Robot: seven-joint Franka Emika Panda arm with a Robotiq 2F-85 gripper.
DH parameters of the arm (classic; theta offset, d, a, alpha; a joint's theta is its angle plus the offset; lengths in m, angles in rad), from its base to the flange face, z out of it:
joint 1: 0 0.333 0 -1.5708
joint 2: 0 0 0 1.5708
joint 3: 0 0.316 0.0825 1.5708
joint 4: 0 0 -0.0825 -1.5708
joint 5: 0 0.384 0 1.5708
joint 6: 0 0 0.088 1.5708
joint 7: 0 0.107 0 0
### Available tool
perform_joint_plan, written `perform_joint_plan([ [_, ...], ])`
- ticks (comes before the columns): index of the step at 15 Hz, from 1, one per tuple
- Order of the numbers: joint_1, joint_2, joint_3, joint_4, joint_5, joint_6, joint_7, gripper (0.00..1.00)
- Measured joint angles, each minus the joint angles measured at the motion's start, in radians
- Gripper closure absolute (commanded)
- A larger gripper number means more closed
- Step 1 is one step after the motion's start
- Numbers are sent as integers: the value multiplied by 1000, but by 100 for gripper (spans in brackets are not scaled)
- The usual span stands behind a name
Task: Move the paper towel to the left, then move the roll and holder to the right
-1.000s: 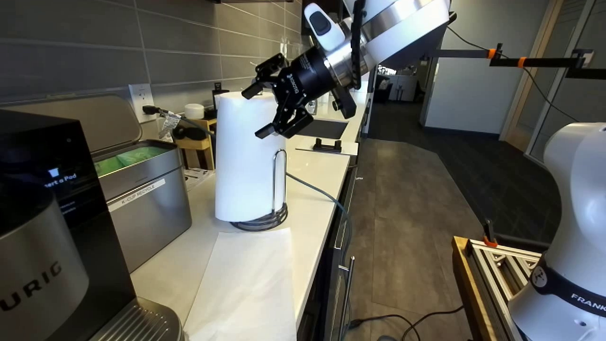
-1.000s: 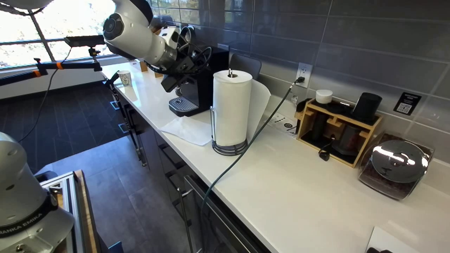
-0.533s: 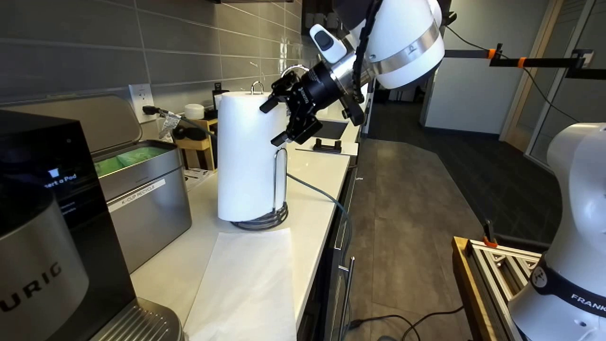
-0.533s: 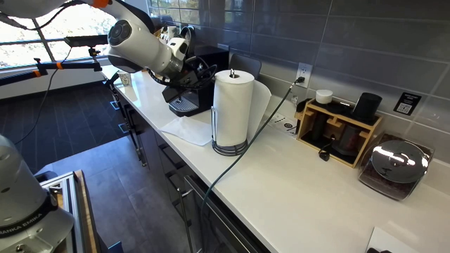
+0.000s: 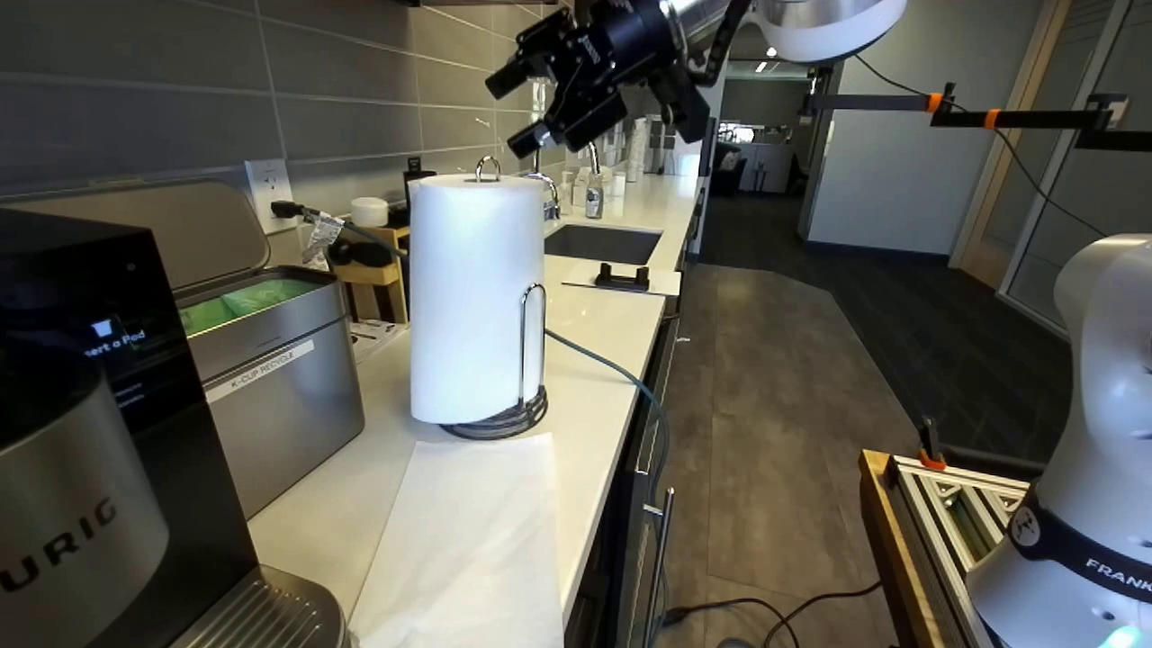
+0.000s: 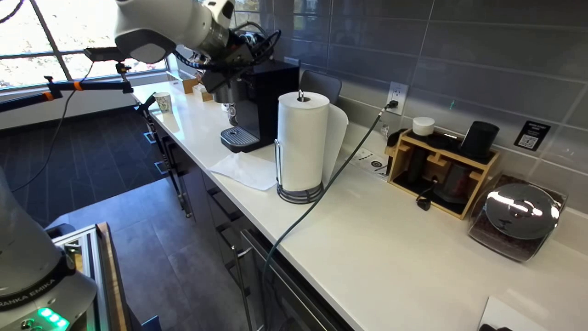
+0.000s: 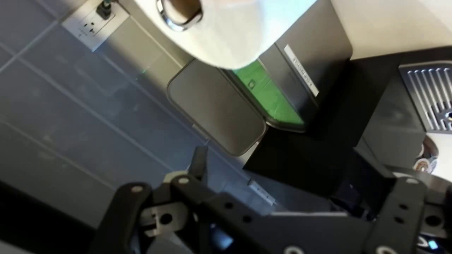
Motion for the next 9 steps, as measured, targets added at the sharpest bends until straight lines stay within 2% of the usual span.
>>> perform_joint_plan([
  [2, -70, -31, 51, 16, -110, -8, 111, 0],
  [3, -128, -33, 86, 21, -188, -5, 173, 0],
  [7, -413, -3, 262, 23, -448, -13, 330, 0],
  [9, -522, 3, 327, 27, -561, -75, 362, 0],
])
